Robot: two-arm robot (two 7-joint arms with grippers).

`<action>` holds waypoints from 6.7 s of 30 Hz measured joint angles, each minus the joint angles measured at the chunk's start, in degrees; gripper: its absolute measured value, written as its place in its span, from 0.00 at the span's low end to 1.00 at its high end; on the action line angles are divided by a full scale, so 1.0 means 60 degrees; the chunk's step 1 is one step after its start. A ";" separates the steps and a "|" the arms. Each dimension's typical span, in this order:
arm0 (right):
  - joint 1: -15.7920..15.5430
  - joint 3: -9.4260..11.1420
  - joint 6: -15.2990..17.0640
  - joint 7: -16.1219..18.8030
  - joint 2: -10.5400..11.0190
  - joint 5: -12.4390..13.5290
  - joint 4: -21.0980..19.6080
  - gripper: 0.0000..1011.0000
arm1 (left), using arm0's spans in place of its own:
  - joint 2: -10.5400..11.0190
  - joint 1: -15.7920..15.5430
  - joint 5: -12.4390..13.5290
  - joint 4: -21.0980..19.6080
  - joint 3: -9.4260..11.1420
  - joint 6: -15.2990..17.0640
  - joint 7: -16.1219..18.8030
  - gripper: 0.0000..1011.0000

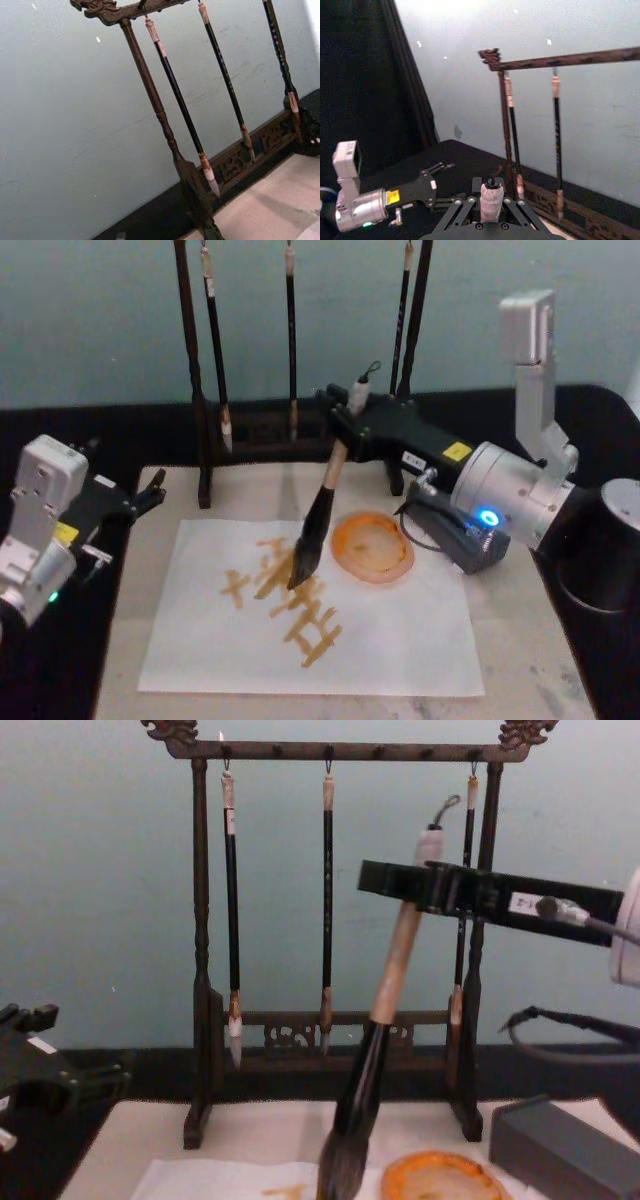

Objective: Pick up the brush from the inkstone, write on the paper, then place the brush back to its original position.

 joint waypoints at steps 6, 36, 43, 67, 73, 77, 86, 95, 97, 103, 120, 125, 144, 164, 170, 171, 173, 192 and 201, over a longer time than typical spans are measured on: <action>-0.0122 -0.0183 -0.0067 0.0015 0.0050 -0.0619 -0.0349 0.15 | -0.0001 0.0001 0.0000 0.0000 0.0000 -0.0001 0.0000 1.00; -0.0200 -0.0294 0.0459 0.0893 -0.0398 -0.1551 0.0078 0.15 | 0.0000 0.0001 0.0000 0.0000 0.0000 -0.0001 0.0000 1.00; -0.0301 -0.0102 0.0324 0.0742 -0.0503 -0.1859 0.0136 0.15 | -0.0001 0.0000 0.0000 0.0000 0.0000 0.0000 0.0000 1.00; -0.0565 0.0613 0.0319 0.0498 -0.0770 -0.2582 0.0255 0.15 | 0.0000 0.0000 0.0000 0.0000 0.0000 -0.0001 0.0000 1.00; -0.0625 0.0760 0.0380 0.0600 -0.0867 -0.2626 0.0205 0.15 | 0.0000 0.0001 0.0000 0.0000 0.0000 -0.0001 0.0000 1.00; -0.0685 0.0779 0.0395 0.0826 -0.0957 -0.2597 0.0029 0.15 | 0.0000 0.0001 0.0000 0.0000 0.0000 -0.0001 0.0000 1.00; -0.0711 0.0549 0.0501 0.1299 -0.1096 -0.2475 -0.0217 0.15 | 0.0000 0.0001 0.0000 0.0000 0.0000 -0.0001 0.0000 1.00; -0.0541 0.0360 0.0683 0.1383 -0.1245 -0.2428 0.0172 0.15 | -0.0001 0.0001 0.0000 0.0000 0.0000 -0.0001 0.0000 1.00; -0.0525 0.0366 0.0710 0.1373 -0.1259 -0.2401 0.0236 0.15 | 0.0000 0.0001 0.0000 0.0000 0.0000 0.0000 0.0000 1.00; -0.0483 0.0460 0.0749 0.1235 -0.1315 -0.2352 0.0443 0.15 | 0.0000 0.0000 0.0000 0.0000 0.0000 -0.0001 0.0000 1.00; -0.0485 0.0767 0.0438 0.0738 -0.1376 -0.2746 0.0686 0.15 | -0.0001 0.0000 0.0000 0.0000 0.0000 -0.0001 0.0000 1.00; -0.0535 0.0924 0.0363 0.0646 -0.1428 -0.2871 0.0684 0.15 | -0.0001 0.0001 0.0000 0.0000 0.0000 -0.0001 -0.0001 1.00; -0.0699 0.0936 0.0132 0.0841 -0.1513 -0.3284 0.0520 0.15 | 0.0000 0.0000 0.0000 0.0000 0.0000 -0.0001 0.0000 1.00; -0.0978 0.1662 0.0044 0.1152 -0.1773 -0.2340 0.0266 0.15 | -0.0001 0.0000 0.0000 0.0000 0.0000 0.0000 0.0000 1.00; -0.0926 0.2269 0.0806 0.1128 -0.1740 -0.1087 0.0492 0.15 | 0.0000 0.0001 0.0000 -0.0001 0.0000 0.0000 -0.0001 1.00; -0.0909 0.2370 0.0921 0.1119 -0.1730 -0.0915 0.0541 0.15 | -0.0001 0.0000 0.0000 0.0000 0.0000 -0.0001 0.0000 1.00; -0.0859 0.2623 0.1295 0.1095 -0.1707 -0.0397 0.0714 0.15 | 0.0000 0.0001 0.0000 0.0000 0.0000 -0.0001 0.0000 1.00; -0.0325 0.4545 0.3088 0.0126 -0.1951 0.2933 0.2888 0.15 | 0.0000 0.0000 0.0000 0.0000 0.0000 0.0000 -0.0001 1.00; 0.0111 0.4676 0.3029 -0.0233 -0.2060 0.3434 0.4268 0.15 | 0.0000 0.0001 0.0000 0.0000 0.0000 0.0000 -0.0001 1.00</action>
